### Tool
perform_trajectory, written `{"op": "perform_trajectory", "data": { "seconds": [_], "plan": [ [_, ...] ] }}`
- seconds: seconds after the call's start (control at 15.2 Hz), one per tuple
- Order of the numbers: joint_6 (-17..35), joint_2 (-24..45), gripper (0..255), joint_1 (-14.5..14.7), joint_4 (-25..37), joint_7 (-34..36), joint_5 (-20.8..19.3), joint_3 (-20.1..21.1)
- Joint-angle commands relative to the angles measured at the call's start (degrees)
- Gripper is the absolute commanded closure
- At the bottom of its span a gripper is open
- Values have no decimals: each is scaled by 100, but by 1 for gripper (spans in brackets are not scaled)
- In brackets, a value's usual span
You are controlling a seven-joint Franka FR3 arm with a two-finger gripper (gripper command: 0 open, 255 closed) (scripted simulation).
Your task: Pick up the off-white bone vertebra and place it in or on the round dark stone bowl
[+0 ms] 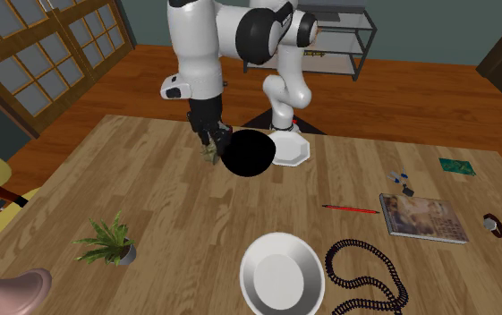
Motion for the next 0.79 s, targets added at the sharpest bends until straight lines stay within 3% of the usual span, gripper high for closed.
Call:
{"op": "perform_trajectory", "data": {
  "seconds": [0.0,0.53,0.73],
  "plan": [
    [126,-548,255,-3,-666,9,99,8],
    [108,-2521,255,62,-2597,-50,438,-58],
    [337,-2585,255,73,-2890,-69,451,-56]
  ]
}}
